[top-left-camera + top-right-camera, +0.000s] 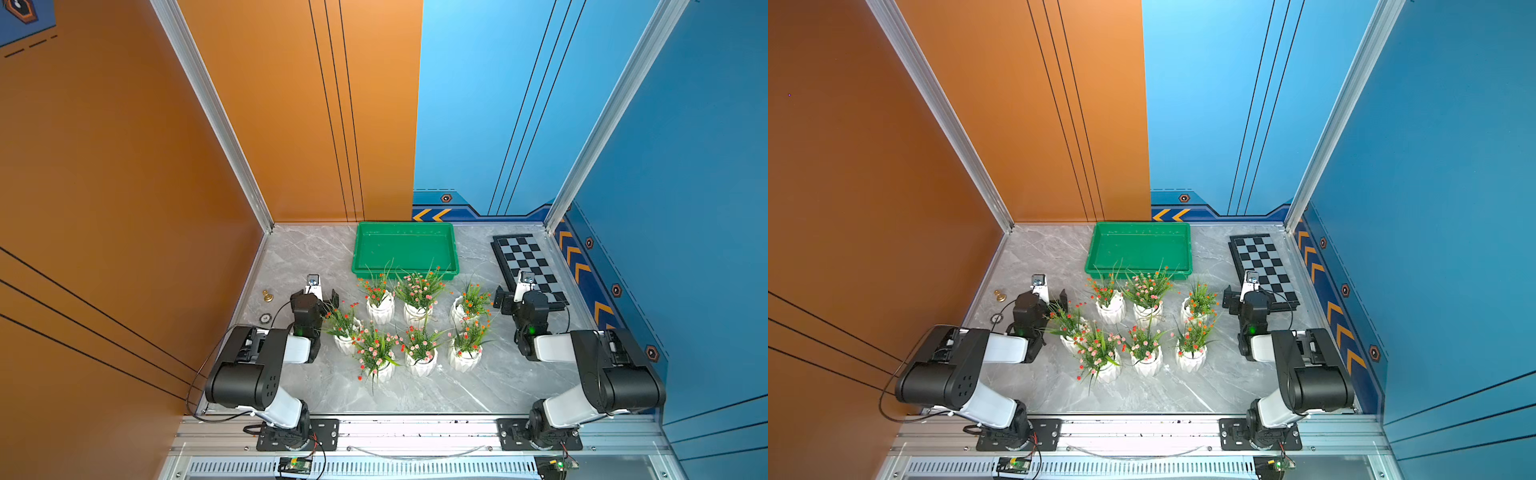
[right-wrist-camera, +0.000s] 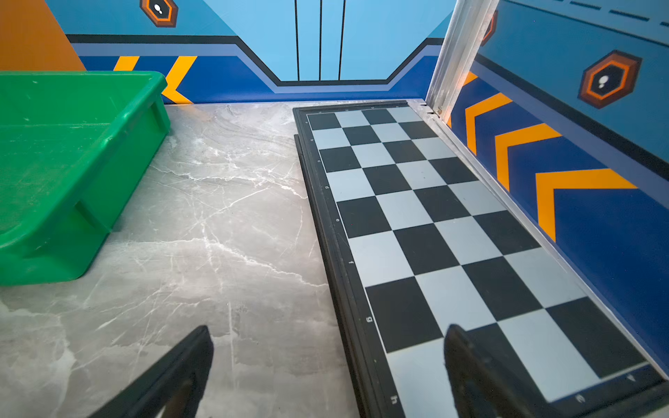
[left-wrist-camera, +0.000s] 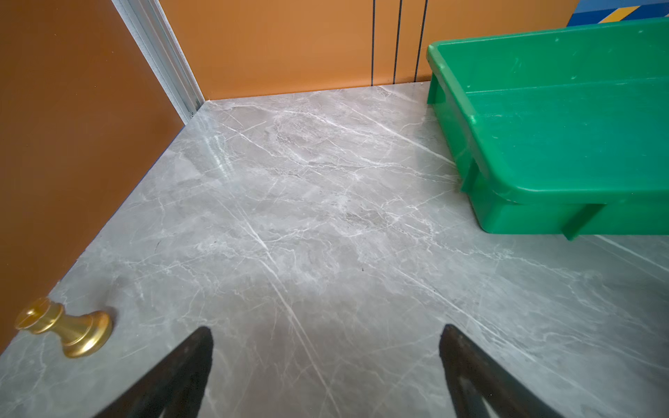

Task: Put the potted gypsophila into the storage box
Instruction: Pick up the baby's breath potted plant from the center of the board.

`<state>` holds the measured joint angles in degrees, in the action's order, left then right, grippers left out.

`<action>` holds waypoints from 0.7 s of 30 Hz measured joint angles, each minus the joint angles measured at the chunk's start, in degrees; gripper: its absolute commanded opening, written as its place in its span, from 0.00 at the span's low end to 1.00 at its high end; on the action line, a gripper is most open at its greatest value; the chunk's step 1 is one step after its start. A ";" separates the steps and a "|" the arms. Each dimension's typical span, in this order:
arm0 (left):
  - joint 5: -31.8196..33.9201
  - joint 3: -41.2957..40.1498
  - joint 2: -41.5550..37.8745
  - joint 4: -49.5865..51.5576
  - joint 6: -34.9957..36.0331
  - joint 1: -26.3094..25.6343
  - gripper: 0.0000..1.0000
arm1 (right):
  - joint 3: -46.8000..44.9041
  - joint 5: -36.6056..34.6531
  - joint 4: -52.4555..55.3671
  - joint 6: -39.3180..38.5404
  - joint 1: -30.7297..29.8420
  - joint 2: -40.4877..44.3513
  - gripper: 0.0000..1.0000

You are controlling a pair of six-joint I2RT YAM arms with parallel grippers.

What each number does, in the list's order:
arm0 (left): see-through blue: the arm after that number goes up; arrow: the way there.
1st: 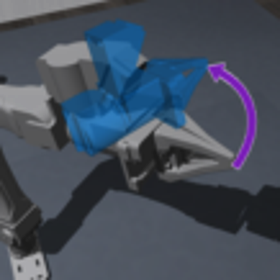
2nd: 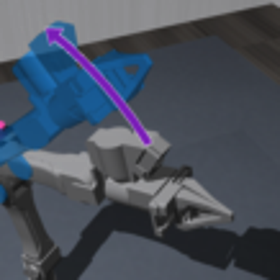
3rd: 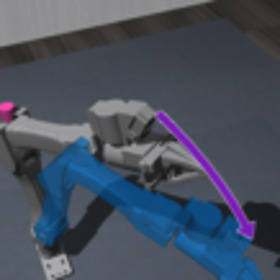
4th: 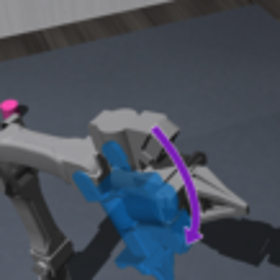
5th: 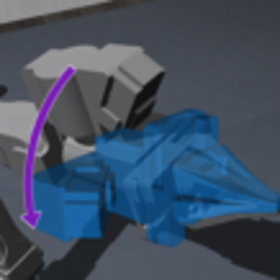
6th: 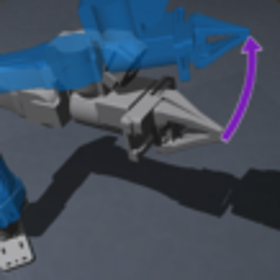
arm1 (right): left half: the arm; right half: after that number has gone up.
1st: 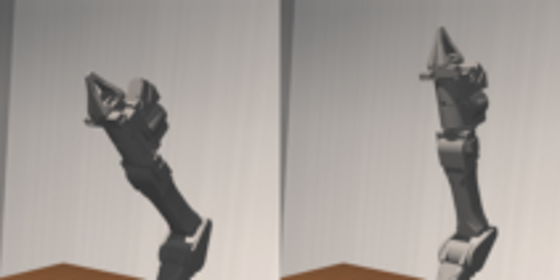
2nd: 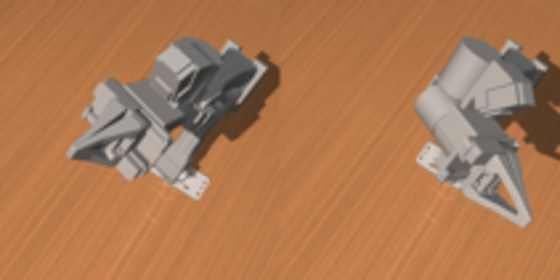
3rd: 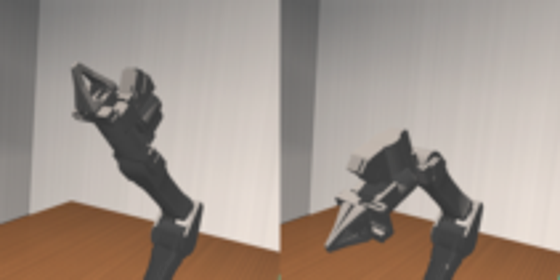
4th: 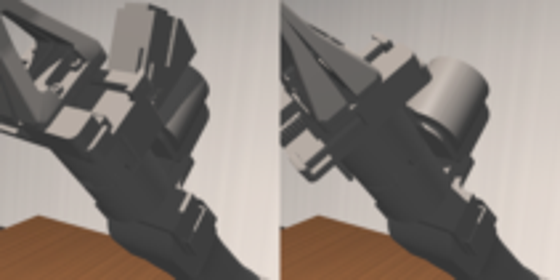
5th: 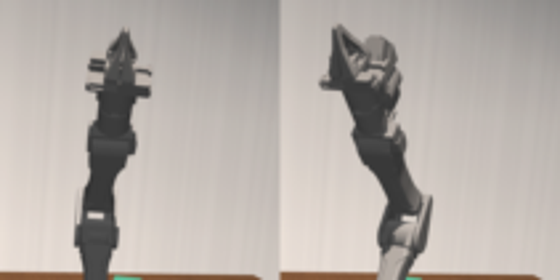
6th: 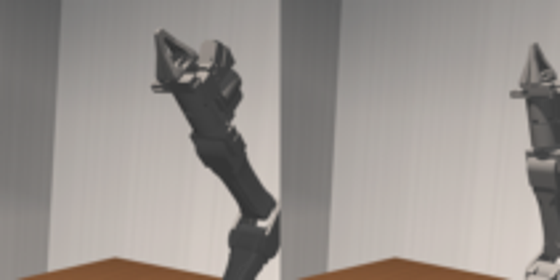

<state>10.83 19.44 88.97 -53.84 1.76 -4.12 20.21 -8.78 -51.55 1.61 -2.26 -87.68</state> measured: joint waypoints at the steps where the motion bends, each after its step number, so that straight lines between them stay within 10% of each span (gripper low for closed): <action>1: 0.00 0.00 0.00 0.00 0.00 0.00 0.98 | 0.00 0.00 0.00 0.00 0.00 0.00 1.00; 21: 0.02 1.27 0.04 0.28 -1.16 1.97 0.98 | 0.00 1.97 0.02 1.07 1.09 0.00 1.00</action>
<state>10.85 20.71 89.01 -53.56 0.60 -2.15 20.21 -6.81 -51.53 2.68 -1.17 -87.68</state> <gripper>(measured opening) 0.984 0.999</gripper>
